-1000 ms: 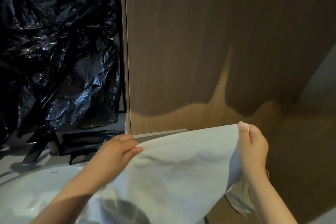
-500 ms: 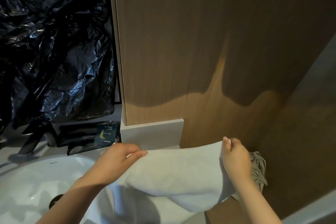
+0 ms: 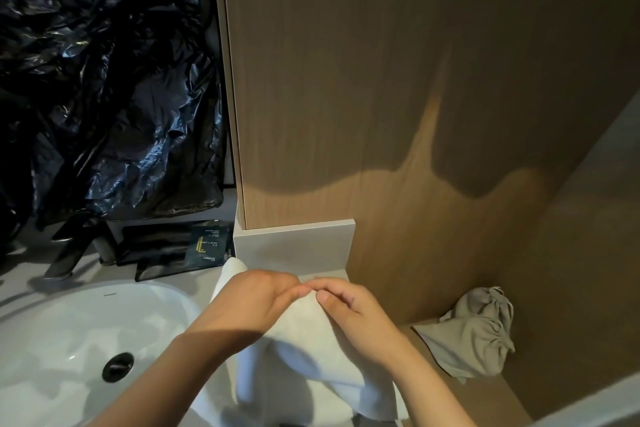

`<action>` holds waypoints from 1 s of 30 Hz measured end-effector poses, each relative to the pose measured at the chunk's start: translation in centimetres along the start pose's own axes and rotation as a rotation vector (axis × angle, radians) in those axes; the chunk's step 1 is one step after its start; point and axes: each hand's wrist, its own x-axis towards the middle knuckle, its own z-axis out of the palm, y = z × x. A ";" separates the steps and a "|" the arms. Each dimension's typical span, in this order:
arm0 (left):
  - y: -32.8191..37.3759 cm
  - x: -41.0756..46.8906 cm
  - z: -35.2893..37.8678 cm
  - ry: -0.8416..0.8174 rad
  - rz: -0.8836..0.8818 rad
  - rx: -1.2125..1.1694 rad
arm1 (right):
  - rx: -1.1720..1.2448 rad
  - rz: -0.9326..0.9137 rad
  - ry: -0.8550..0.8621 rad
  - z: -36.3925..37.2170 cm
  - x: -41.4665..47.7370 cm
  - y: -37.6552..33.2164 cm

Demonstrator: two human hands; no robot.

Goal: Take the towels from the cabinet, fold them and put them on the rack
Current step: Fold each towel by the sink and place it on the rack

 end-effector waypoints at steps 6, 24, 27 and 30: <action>-0.2 -0.8 -0.1 0.018 -0.011 -0.108 | -0.131 -0.061 0.092 -0.2 0.0 -0.2; -2.7 -6.0 0.2 0.200 -0.182 -0.250 | -0.247 -0.201 0.326 -3.2 -0.1 -1.0; -1.4 -6.4 1.0 0.236 -0.069 -0.348 | -0.263 -0.202 0.321 -2.8 -0.2 -0.9; -0.9 -5.8 1.9 0.241 -0.122 -0.357 | -0.288 -0.226 0.310 -2.6 -0.3 -1.2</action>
